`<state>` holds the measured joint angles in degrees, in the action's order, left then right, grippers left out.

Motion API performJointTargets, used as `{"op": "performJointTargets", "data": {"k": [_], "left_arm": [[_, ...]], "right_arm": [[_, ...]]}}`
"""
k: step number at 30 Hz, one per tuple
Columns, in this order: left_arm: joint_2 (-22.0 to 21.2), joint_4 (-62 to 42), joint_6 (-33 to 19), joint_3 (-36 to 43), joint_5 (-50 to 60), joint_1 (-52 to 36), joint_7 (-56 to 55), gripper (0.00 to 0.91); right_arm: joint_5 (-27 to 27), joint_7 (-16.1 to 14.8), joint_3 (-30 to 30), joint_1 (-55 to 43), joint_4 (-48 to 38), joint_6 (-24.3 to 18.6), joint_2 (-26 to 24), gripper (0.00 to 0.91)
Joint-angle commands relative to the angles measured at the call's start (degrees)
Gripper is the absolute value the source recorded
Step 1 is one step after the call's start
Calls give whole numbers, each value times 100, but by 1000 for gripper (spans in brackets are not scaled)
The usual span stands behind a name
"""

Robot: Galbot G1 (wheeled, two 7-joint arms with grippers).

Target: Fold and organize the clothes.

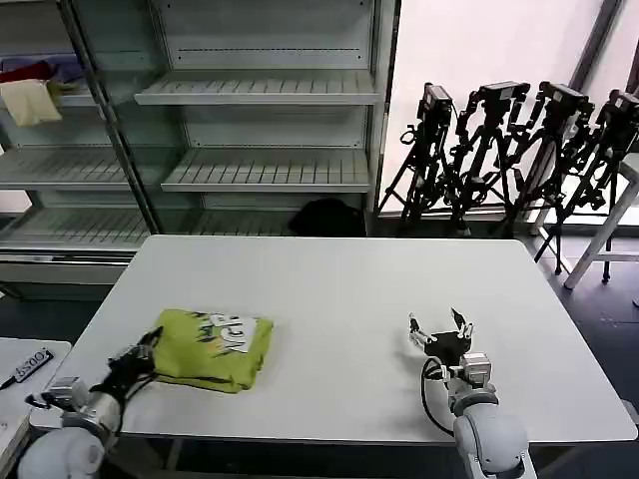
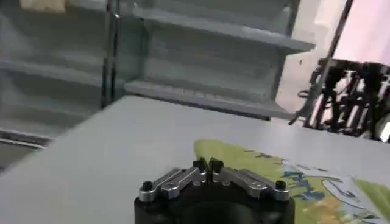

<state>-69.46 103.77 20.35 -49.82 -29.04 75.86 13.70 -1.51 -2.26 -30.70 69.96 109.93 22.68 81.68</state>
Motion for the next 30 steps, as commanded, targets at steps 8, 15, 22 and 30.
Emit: {"op": "performJointTargets", "data": {"k": [8, 15, 22, 30], "left_arm": [[2232, 802, 172, -1907, 620, -590, 448, 0], [911, 1569, -333, 89, 2630, 90, 688, 0], [-373, 581, -1316, 1811, 4008, 195, 644, 0], [-698, 459, -1329, 2553, 3888, -190, 273, 0]], "right_arm": [[-24, -4, 25, -17, 29, -8, 6, 907], [-36, -4, -42, 172, 38, -167, 13, 907], [-156, -12, -246, 404, 94, -265, -78, 907], [-295, -39, -378, 507, 206, -284, -160, 907]]}}
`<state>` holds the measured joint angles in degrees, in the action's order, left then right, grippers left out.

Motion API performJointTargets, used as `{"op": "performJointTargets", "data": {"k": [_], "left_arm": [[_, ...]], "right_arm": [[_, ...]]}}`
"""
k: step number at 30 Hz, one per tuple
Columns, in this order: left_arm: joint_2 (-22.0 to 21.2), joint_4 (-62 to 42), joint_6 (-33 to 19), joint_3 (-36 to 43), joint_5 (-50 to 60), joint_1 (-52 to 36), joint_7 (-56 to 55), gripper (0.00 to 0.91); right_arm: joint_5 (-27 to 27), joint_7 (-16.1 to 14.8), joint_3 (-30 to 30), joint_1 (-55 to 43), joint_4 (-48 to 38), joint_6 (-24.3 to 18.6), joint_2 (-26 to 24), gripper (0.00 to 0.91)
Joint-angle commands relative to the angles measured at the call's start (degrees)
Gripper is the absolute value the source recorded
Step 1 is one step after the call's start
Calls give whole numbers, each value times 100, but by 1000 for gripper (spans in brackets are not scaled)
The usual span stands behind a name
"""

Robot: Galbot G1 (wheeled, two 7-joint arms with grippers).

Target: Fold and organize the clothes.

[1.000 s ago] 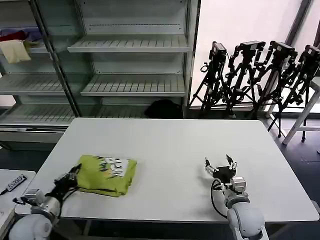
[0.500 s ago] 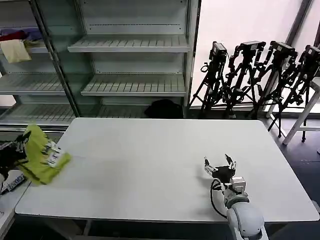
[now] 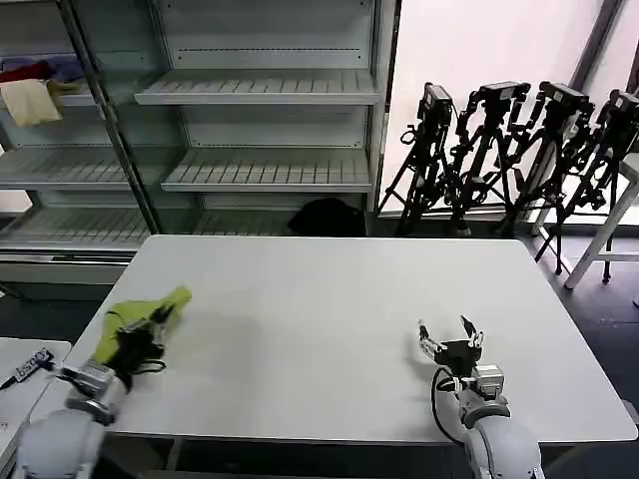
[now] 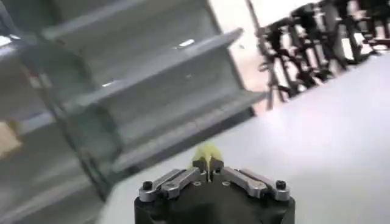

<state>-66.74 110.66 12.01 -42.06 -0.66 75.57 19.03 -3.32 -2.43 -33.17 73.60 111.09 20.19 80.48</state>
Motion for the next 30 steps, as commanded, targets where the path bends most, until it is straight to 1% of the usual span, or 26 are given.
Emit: {"op": "performJointTargets", "data": {"k": [1, 8, 10, 13, 18, 21, 22, 23, 24, 28, 30], "left_arm": [[-971, -184, -420, 1849, 941, -207, -355, 0], [-1076, 9, 360, 2310, -64, -588, -1002, 0], [-1142, -45, 518, 2413, -112, -717, -1203, 0], [-1293, -193, 692, 2582, -281, -918, -1491, 0], [-1624, -611, 831, 2842, -281, -1253, -1939, 20], [-1828, -805, 884, 3009, -264, -1407, -2073, 30], [-1864, -836, 893, 3037, -248, -1427, -2095, 121], [-1888, -845, 913, 3088, -228, -1450, -2109, 564], [-1921, -842, 903, 3129, -220, -1465, -2169, 907], [-1830, -705, 899, 3158, -303, -1468, -2212, 907], [-1654, -507, 931, 3111, -519, -1432, -2210, 907]], "right_arm": [[-114, -29, -125, 127, 114, -24, -35, 907], [-143, -134, 79, -2, 348, 269, 62, 907], [-146, -150, 184, -32, 407, 376, 108, 907], [-141, -186, 319, -59, 464, 510, 162, 907], [-149, -295, 488, -34, 551, 705, 213, 907], [-331, -372, 553, -13, 632, 863, 237, 907], [-420, -392, 569, -9, 671, 961, 252, 907], [-561, -396, 592, -10, 715, 1100, 267, 907], [-674, -393, 629, -16, 757, 1229, 289, 907], [-886, -378, 801, -26, 801, 1294, 327, 907], [-979, -303, 1057, -52, 779, 1296, 389, 907]]}}
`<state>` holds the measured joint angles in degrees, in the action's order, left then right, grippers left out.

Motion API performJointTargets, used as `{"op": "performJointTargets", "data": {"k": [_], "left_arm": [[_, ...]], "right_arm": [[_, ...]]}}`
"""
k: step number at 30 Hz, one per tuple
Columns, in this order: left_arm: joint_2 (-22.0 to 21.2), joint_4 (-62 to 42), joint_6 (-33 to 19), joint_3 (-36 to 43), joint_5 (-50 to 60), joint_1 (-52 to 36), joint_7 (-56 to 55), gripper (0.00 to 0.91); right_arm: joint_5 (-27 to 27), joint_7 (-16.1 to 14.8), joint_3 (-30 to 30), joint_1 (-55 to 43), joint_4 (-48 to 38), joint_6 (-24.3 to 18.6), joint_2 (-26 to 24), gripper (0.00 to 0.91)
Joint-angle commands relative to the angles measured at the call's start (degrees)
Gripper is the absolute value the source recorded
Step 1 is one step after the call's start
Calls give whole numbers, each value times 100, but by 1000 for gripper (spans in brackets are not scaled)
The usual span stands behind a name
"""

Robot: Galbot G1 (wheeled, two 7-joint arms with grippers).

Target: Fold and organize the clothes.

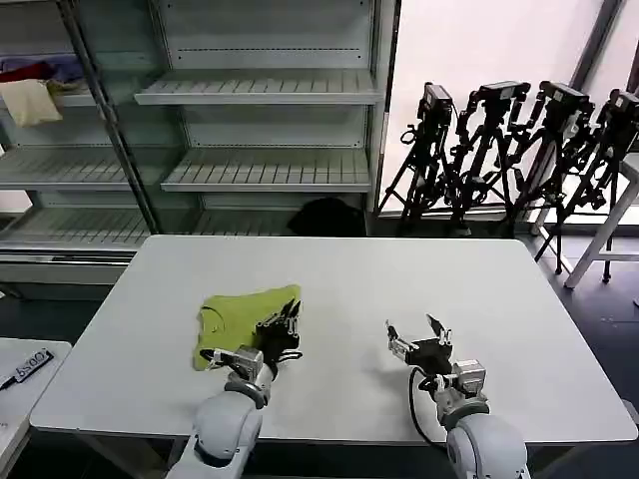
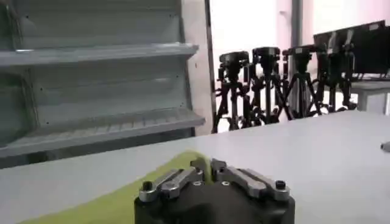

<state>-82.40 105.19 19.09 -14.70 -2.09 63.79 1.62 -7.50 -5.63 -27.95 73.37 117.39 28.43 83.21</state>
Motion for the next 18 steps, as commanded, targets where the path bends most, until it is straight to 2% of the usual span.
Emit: {"op": "performJointTargets", "data": {"k": [1, 5, 6, 9, 10, 12, 18], "left_arm": [[3, 217, 263, 351, -477, -218, -453, 907], [451, 837, 384, 89, -829, 10, -350, 907], [606, 1024, 401, -66, -938, 77, -286, 907], [840, 1424, 442, -669, -1197, 226, -248, 907], [922, 1495, 433, -869, -1229, 288, -218, 907], [1023, 1590, 409, -1294, -1278, 398, -157, 907], [1144, 1724, 351, -2278, -1727, 818, -34, 907]], "right_arm": [[-598, 42, 601, -42, 135, 474, 151, 907], [-732, 406, 1097, -205, -58, 479, 273, 907], [-807, 597, 1274, -294, -128, 478, 294, 907], [-1319, 1027, 1529, -480, -358, 482, 329, 907], [-1588, 1272, 1657, -612, -490, 483, 354, 907], [-2110, 1548, 1862, -757, -622, 488, 403, 907], [-2601, 2071, 2122, -1135, -1145, 498, 665, 907]]}}
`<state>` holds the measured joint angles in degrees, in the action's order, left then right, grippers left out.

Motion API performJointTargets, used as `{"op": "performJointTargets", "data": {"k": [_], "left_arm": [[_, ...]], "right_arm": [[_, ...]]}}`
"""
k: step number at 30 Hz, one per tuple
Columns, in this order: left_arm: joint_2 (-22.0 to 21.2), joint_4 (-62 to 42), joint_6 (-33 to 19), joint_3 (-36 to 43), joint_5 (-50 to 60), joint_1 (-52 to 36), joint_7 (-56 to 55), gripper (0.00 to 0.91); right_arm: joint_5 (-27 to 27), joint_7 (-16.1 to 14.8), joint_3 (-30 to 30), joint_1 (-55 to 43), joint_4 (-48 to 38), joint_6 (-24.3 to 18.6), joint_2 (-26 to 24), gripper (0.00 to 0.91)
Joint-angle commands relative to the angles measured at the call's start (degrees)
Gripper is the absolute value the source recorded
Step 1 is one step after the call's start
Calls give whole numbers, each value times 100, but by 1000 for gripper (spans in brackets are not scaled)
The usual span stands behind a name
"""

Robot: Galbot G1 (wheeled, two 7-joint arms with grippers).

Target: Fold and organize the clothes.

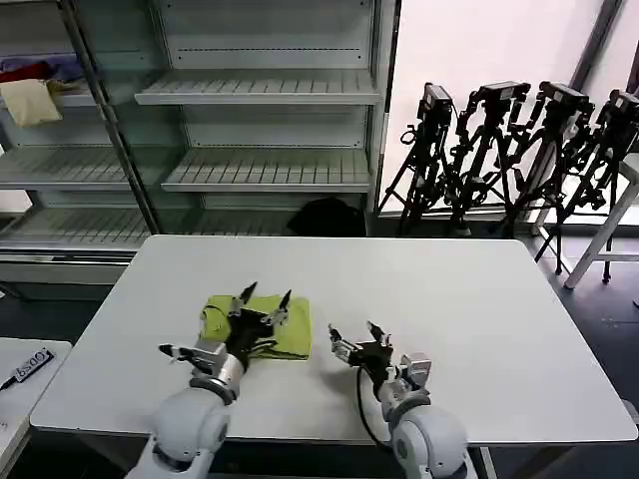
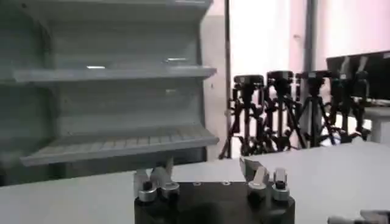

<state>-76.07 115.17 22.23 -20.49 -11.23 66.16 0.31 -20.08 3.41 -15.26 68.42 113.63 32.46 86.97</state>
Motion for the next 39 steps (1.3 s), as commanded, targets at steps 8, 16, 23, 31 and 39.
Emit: {"op": "performJointTargets", "data": {"k": [8, 16, 23, 31, 39], "left_arm": [[423, 685, -251, -2240, -931, 1177, 274, 907], [361, 564, -331, -2377, -1001, 1290, 281, 907], [349, 512, -351, -2390, -1010, 1274, 283, 907], [273, 448, -351, -2299, -974, 1191, 280, 907], [213, 366, -426, -2299, -967, 1248, 275, 907]], "right_arm": [[-1504, 1603, 917, -1061, -1282, 93, 525, 907], [-1470, 1687, 959, -1287, -1683, 93, 687, 282], [-1463, 1784, 1019, -1275, -1645, 101, 599, 0], [-1459, 1774, 965, -1207, -1500, 100, 551, 0], [-1464, 1757, 735, -1023, -1131, 96, 327, 0]]}}
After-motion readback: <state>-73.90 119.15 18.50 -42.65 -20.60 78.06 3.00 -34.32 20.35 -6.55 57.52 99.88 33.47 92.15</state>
